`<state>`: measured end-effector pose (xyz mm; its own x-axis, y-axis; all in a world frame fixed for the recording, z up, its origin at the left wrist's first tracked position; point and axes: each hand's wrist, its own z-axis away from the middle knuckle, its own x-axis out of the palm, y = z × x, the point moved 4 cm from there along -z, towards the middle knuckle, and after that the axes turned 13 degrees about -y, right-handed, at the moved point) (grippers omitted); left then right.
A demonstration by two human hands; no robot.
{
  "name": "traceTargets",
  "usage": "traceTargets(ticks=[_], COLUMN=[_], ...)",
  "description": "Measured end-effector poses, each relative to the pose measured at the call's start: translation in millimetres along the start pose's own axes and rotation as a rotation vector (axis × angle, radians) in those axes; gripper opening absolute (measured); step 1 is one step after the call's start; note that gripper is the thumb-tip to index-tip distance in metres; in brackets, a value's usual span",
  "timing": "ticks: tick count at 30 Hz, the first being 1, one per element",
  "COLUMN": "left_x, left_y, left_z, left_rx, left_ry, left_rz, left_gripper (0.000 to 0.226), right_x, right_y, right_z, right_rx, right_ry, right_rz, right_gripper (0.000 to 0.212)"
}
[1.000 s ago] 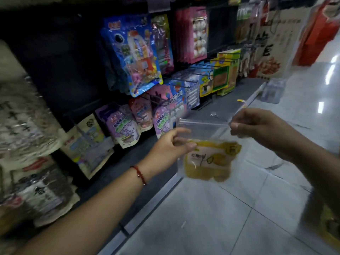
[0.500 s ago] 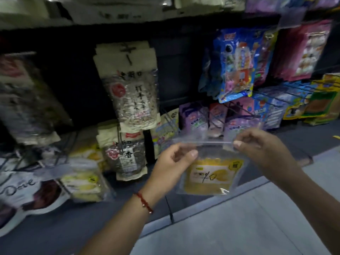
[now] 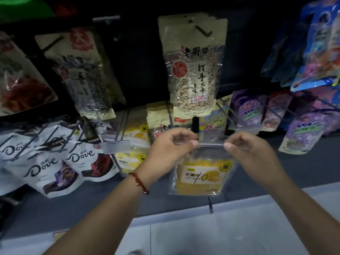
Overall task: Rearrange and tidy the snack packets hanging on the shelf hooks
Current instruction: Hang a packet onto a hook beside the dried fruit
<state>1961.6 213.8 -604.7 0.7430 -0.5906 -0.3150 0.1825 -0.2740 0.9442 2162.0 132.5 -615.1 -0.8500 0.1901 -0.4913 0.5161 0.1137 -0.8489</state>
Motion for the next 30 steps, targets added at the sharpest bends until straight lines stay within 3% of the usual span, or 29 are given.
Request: traceTargets(ticks=[3, 7, 9, 30], left_x=[-18.1, -35.0, -38.8, -94.7], left_y=[-10.6, -20.1, -24.7, -10.2], left_z=[13.3, 38.0, 50.3, 76.7], left_rx=[-0.053, -0.148, -0.180, -0.154], left_ry=[-0.022, -0.110, -0.113, 0.070], left_rz=[-0.075, -0.449, -0.518, -0.598], left_gripper=[0.007, 0.005, 0.011, 0.017], right_x=[26.3, 66.4, 84.5, 121.6], right_y=[2.1, 2.9, 0.1, -55.1], right_z=[-1.7, 3.6, 6.1, -15.7], right_rx=[0.025, 0.053, 0.051, -0.008], right_ry=[-0.054, -0.137, -0.178, -0.236], right_rz=[-0.012, -0.021, -0.026, -0.014], right_gripper=[0.011, 0.013, 0.012, 0.012])
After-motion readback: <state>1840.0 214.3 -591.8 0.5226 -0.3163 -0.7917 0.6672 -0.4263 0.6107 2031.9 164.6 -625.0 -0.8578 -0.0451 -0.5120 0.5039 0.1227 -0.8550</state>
